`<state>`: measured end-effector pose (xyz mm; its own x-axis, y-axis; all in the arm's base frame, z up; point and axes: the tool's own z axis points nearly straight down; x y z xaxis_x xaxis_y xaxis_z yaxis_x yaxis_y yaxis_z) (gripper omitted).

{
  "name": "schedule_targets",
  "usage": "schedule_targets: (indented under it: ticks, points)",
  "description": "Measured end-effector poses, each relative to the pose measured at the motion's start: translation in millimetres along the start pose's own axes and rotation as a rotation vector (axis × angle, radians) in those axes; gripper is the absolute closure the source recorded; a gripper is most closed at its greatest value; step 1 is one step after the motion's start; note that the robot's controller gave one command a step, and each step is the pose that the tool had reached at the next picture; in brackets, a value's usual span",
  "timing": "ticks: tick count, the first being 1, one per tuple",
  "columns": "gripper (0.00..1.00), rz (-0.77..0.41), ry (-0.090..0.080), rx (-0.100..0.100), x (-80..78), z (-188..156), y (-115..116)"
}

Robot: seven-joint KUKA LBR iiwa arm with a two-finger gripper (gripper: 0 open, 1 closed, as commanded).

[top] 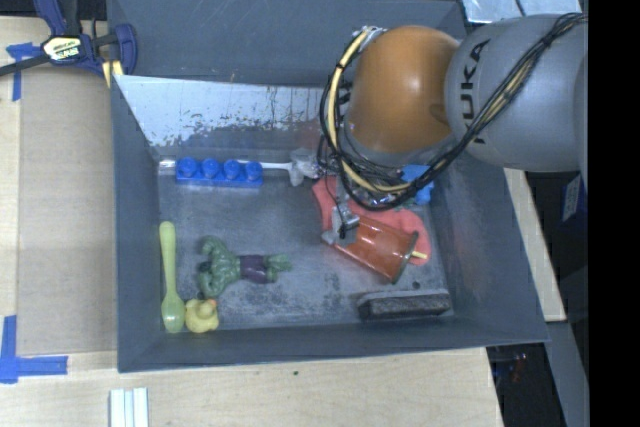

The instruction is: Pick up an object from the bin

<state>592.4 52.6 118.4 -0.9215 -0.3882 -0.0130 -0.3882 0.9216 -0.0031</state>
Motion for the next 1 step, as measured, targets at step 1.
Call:
schedule_targets:
  ticks: [1]
  points:
    - [0.00,0.273,0.009,-0.002,45.8,-25.8,-58.3]
